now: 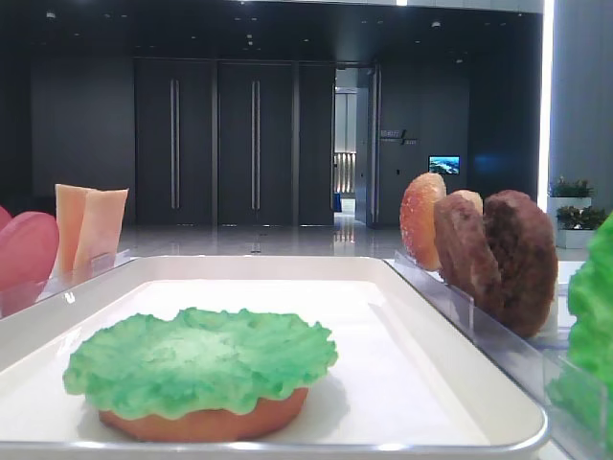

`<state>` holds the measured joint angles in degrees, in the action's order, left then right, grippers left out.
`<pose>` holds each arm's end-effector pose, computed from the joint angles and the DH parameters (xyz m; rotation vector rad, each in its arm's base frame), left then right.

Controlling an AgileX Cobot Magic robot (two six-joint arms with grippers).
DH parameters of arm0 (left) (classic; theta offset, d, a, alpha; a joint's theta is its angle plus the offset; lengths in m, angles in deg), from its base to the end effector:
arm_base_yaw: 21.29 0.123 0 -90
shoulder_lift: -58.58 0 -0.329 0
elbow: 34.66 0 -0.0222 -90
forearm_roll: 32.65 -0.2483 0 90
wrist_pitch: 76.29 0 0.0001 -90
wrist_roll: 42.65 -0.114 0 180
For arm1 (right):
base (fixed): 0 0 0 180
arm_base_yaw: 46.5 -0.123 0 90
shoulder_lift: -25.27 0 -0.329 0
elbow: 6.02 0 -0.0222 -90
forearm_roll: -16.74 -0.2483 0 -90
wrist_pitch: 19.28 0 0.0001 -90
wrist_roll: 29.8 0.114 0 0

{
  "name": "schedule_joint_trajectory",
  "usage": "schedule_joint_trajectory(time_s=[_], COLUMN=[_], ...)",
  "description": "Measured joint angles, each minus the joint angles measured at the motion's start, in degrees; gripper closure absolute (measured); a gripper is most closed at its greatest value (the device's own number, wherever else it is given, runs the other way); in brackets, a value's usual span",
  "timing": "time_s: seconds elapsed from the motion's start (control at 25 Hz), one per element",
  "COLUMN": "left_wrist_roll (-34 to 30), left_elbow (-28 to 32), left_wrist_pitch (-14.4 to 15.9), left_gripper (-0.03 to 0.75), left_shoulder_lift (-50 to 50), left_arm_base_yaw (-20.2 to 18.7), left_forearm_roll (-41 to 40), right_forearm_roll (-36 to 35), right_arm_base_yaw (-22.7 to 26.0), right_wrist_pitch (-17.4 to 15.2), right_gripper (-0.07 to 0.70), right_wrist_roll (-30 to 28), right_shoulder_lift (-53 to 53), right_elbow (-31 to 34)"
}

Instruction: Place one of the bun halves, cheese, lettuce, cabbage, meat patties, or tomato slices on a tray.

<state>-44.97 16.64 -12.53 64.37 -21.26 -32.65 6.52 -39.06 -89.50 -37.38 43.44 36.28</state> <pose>-0.0331 0.0000 0.2512 0.0422 2.1089 0.0245 -0.0193 0.0217 0.2944 -0.0217 2.2652 0.0843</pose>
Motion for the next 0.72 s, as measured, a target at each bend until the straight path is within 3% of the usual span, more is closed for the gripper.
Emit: schedule_joint_trajectory(time_s=[0.24,0.72], left_wrist_roll=[0.0,0.0], left_elbow=[0.0,0.0], left_wrist_pitch=[0.0,0.0], left_gripper=[0.307,0.307], left_shoulder_lift=[0.0,0.0], left_arm_base_yaw=[0.0,0.0], left_forearm_roll=[0.0,0.0], right_forearm_roll=[0.0,2.5], right_arm_base_yaw=[0.0,-2.3], right_wrist_pitch=[0.2,2.8], right_gripper=[0.128,0.128], right_wrist_roll=[-0.5,-0.8], right_shoulder_lift=[-5.7,-9.7], right_elbow=[3.5,3.8])
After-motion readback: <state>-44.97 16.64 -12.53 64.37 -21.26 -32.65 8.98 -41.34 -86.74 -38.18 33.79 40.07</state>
